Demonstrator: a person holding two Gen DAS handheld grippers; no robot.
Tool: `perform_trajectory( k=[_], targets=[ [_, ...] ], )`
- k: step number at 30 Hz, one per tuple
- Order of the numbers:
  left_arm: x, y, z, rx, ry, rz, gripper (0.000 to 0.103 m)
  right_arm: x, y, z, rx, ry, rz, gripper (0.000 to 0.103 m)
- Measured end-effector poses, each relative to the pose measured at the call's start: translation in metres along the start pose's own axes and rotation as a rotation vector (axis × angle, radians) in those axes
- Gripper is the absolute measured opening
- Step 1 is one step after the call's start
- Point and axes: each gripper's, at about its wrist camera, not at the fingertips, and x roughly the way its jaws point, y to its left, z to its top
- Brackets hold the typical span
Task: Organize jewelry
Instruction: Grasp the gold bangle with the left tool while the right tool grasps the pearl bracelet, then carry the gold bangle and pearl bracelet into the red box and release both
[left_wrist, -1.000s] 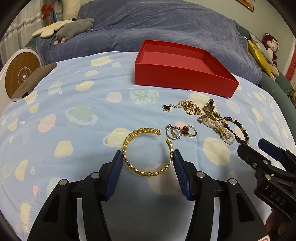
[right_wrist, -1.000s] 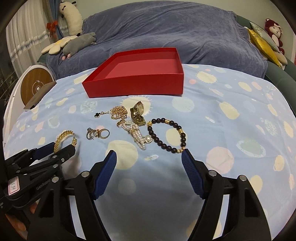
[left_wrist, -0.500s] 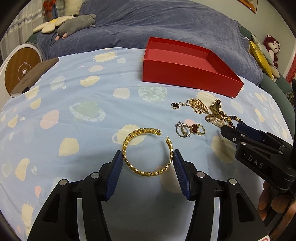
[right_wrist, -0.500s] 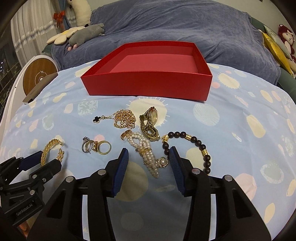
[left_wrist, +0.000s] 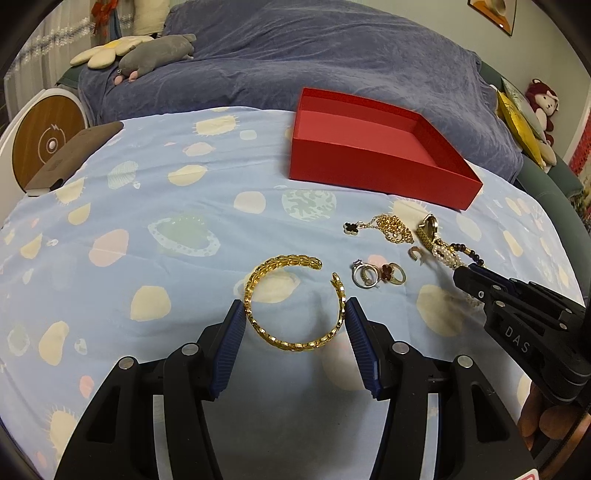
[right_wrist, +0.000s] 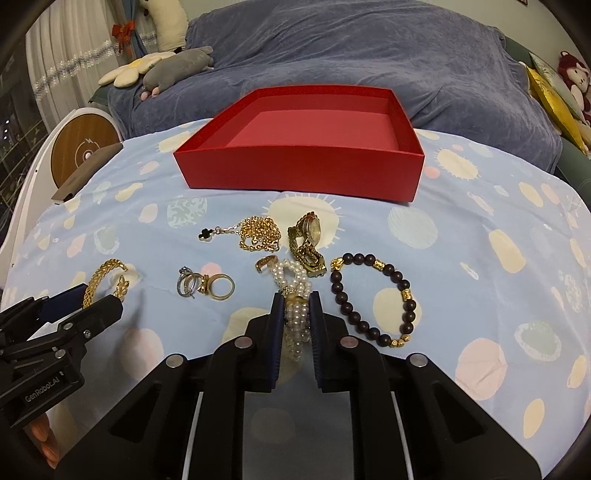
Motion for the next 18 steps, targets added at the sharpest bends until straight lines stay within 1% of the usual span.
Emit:
perform_trajectory(
  k=[5,11,14,18],
  targets=[
    [-0.014,-0.006,0.008,0.003,-0.032,-0.017,0.053,-0.026,-0.003,0.007,0.013,-0.047,0.013,0.013],
    [-0.033,-0.017,0.025,0.010,-0.057,-0.027,0.053,-0.052,-0.003,0.025,0.037,-0.088,0.034,0.013],
    [-0.042,-0.026,0.044,0.029,-0.069,-0.027,0.053,-0.062,-0.002,0.041,0.040,-0.110,0.047,0.013],
    [-0.048,-0.035,0.080,0.084,-0.106,-0.020,0.053,-0.068,-0.008,0.072,0.043,-0.139,0.059,0.013]
  ],
)
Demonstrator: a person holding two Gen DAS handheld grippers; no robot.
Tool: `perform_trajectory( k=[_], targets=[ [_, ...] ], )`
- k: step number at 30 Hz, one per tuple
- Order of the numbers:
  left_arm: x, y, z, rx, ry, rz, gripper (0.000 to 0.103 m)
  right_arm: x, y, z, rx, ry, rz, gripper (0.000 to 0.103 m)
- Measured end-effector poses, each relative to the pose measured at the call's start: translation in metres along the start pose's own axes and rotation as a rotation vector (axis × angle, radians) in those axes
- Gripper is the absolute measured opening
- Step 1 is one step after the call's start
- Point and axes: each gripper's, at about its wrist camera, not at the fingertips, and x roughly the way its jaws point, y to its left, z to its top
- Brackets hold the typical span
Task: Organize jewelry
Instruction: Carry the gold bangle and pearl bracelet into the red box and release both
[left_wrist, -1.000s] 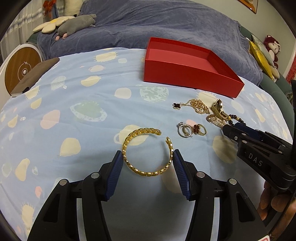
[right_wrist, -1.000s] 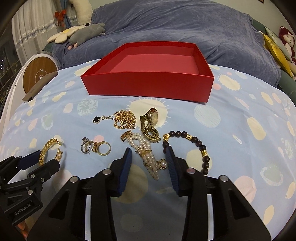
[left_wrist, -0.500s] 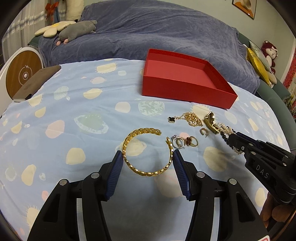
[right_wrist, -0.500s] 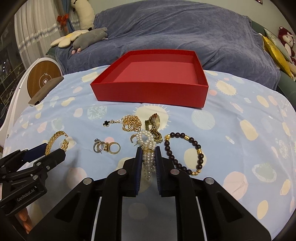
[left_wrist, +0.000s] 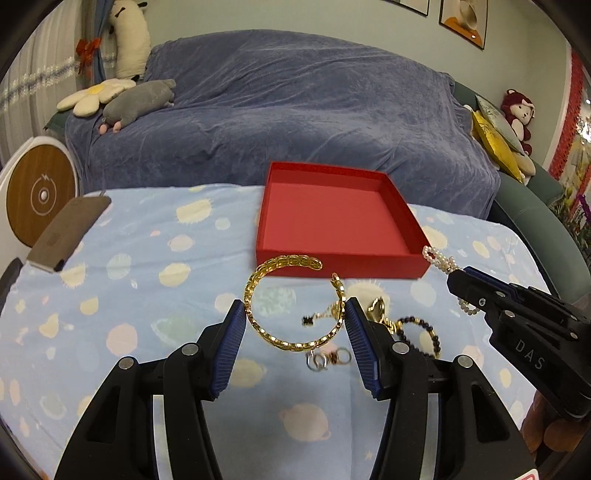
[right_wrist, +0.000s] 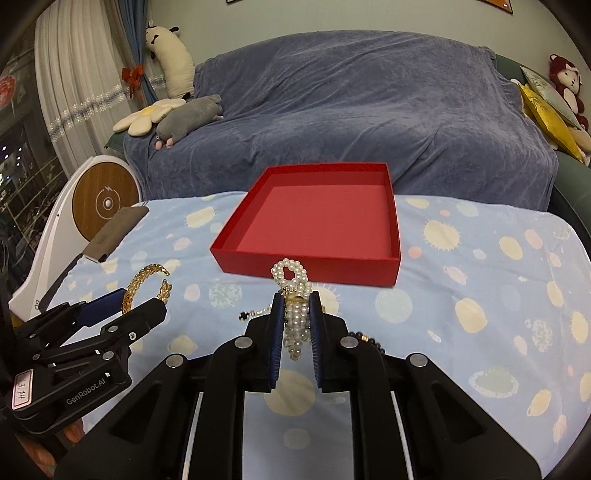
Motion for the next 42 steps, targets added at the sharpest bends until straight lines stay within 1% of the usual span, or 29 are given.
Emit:
perform_trajectory(
  k=[4,9,16,21,27,32,37,39,41,42],
  targets=[
    [0.014,-0.002,0.043,0.028,-0.035,-0.001,0.053,0.011,-0.012,0.036,0.006,-0.031,-0.010,0.013],
    [0.052,-0.002,0.085,0.040,-0.043,0.008,0.053,0.046,-0.033,0.072,0.040,-0.042,-0.030,0.013],
    [0.115,0.001,0.126,0.045,-0.030,0.040,0.053,0.103,-0.055,0.109,0.068,-0.027,-0.046,0.013],
    [0.155,0.002,0.144,0.030,-0.001,0.042,0.053,0.144,-0.065,0.122,0.082,0.018,-0.049,0.013],
    [0.200,0.004,0.153,0.015,0.043,0.072,0.053,0.188,-0.076,0.126,0.099,0.079,-0.070,0.013],
    [0.227,0.007,0.153,0.019,0.072,0.092,0.053,0.211,-0.086,0.125,0.124,0.115,-0.078,0.013],
    [0.243,0.011,0.151,0.010,0.104,0.095,0.053,0.221,-0.091,0.124,0.125,0.124,-0.101,0.014],
    [0.245,0.012,0.149,0.014,0.103,0.101,0.054,0.222,-0.093,0.124,0.130,0.124,-0.101,0.014],
    [0.244,0.014,0.148,0.017,0.097,0.102,0.057,0.220,-0.096,0.125,0.143,0.118,-0.102,0.016],
    [0.243,0.015,0.148,0.014,0.095,0.094,0.062,0.218,-0.097,0.125,0.149,0.113,-0.100,0.016]
  ],
)
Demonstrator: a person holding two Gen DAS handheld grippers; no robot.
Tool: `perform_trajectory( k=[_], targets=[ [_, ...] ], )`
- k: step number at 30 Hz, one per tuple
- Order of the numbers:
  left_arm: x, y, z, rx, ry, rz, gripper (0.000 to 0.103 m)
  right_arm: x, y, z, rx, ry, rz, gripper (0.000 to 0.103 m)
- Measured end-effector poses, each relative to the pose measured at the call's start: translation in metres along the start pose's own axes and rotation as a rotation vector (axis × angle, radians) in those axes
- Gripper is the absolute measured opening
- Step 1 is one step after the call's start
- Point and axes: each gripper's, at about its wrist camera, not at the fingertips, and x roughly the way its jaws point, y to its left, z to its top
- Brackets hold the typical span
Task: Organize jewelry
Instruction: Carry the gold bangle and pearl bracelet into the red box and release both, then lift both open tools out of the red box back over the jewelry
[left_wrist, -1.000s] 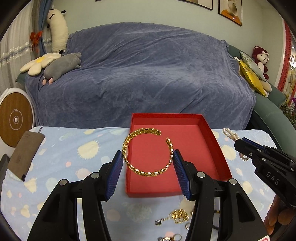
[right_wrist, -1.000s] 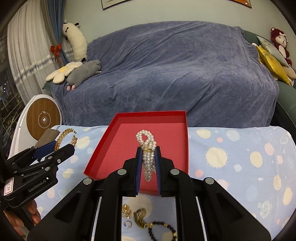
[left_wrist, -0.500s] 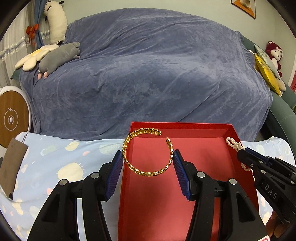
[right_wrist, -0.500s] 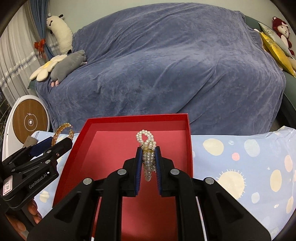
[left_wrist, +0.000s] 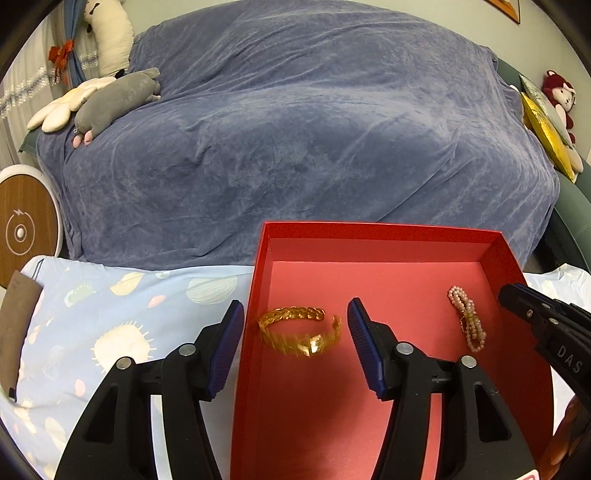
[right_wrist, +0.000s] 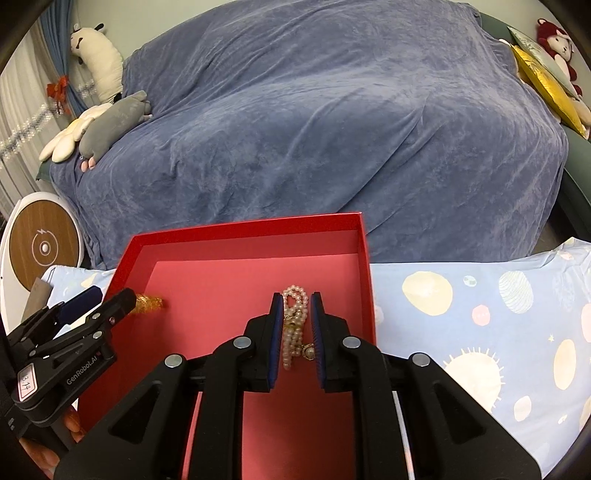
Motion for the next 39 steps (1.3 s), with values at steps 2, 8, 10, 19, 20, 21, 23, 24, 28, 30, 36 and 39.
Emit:
perform_trajectory(
  k=[2,8,10,19,20,21,23,24,28,30,36,39],
  targets=[
    [-0.004,0.004,0.001,-0.012,-0.010,-0.003,0.067,-0.005,-0.002,-0.001,0.007,-0.010,0.002,0.017],
    [-0.033,0.019,-0.002,-0.054,-0.040,-0.050,0.069,-0.038,-0.003,-0.015,0.008,-0.046,0.024,0.017],
    [-0.047,0.023,-0.007,-0.055,-0.049,-0.055,0.069,-0.056,0.000,-0.023,-0.006,-0.062,0.032,0.017],
    [-0.121,0.041,-0.062,-0.035,-0.068,-0.068,0.070,-0.149,0.014,-0.080,-0.087,-0.128,0.032,0.031],
    [-0.129,0.042,-0.070,-0.026,-0.071,-0.057,0.070,-0.159,0.016,-0.088,-0.090,-0.136,0.031,0.035],
    [-0.138,0.042,-0.078,-0.014,-0.071,-0.063,0.070,-0.168,0.017,-0.095,-0.094,-0.140,0.028,0.037],
    [-0.154,0.045,-0.093,-0.005,-0.065,-0.073,0.071,-0.185,0.019,-0.110,-0.098,-0.138,0.040,0.038],
    [-0.162,0.046,-0.102,-0.007,-0.067,-0.075,0.072,-0.194,0.018,-0.119,-0.091,-0.137,0.045,0.039],
    [-0.187,0.047,-0.136,0.003,-0.046,-0.086,0.075,-0.215,0.011,-0.153,-0.066,-0.127,0.045,0.050],
    [-0.197,0.048,-0.153,-0.012,-0.035,-0.103,0.076,-0.218,0.007,-0.169,-0.056,-0.106,0.031,0.051],
    [-0.208,0.044,-0.202,-0.034,-0.010,-0.096,0.076,-0.215,-0.007,-0.203,-0.013,-0.063,0.022,0.051],
    [-0.203,0.038,-0.220,-0.036,0.003,-0.103,0.076,-0.208,-0.008,-0.213,-0.039,-0.051,-0.008,0.051]
  ],
)
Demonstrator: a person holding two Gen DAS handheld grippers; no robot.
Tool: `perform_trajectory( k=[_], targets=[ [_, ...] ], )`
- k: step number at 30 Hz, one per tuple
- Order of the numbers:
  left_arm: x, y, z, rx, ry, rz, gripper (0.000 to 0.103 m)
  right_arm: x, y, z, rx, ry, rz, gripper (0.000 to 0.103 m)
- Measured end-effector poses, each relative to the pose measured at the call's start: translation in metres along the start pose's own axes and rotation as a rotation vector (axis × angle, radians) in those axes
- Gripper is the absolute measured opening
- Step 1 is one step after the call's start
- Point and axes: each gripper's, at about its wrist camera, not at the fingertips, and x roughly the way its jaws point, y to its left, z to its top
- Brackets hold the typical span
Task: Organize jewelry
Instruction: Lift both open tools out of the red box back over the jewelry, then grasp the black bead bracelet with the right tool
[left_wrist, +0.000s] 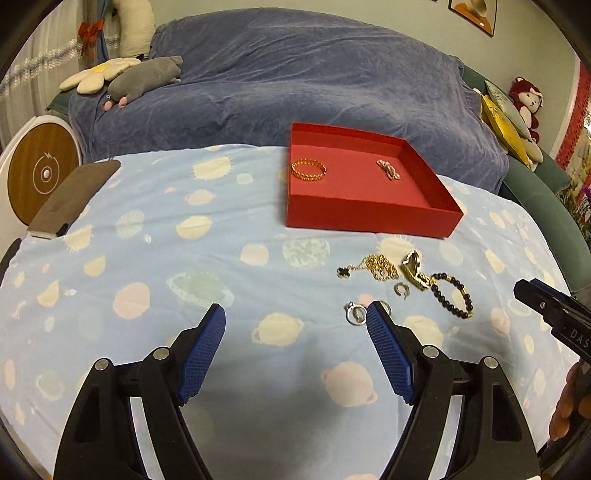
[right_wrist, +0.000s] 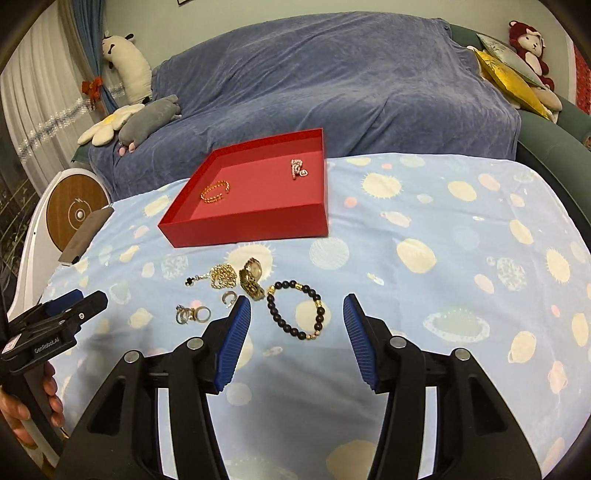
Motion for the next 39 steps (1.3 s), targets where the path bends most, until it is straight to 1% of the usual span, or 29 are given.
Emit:
perform_trajectory(
  k=[2,7,11,18,27,30,31,37,39],
  targets=[
    [0.005,-0.004,-0.009,0.002,0.004,-0.010,0.076,0.004,0.001,-0.006,-0.014,0.009,-0.005,0.051],
    [0.018,-0.017,-0.016,0.068,0.000,-0.005,0.076,0.015,0.002,-0.015,-0.031,0.039,0.006,0.051],
    [0.028,-0.023,-0.017,0.074,0.023,-0.025,0.076,0.025,0.002,-0.020,-0.044,0.066,0.008,0.051],
    [0.038,-0.036,-0.020,0.099,0.035,-0.032,0.076,0.048,-0.004,-0.019,-0.035,0.098,-0.008,0.051],
    [0.042,-0.038,-0.014,0.071,0.034,-0.047,0.076,0.067,-0.008,-0.015,-0.024,0.109,-0.017,0.050],
    [0.042,-0.038,-0.013,0.065,0.030,-0.047,0.076,0.072,-0.008,-0.015,-0.030,0.112,-0.017,0.044],
    [0.042,-0.037,-0.012,0.064,0.028,-0.046,0.076,0.074,-0.007,-0.015,-0.035,0.115,-0.021,0.040],
    [0.043,-0.038,-0.012,0.066,0.029,-0.043,0.076,0.081,-0.007,-0.016,-0.050,0.122,-0.034,0.032],
    [0.044,-0.039,-0.012,0.065,0.030,-0.045,0.076,0.083,-0.008,-0.017,-0.053,0.125,-0.037,0.027]
  ],
)
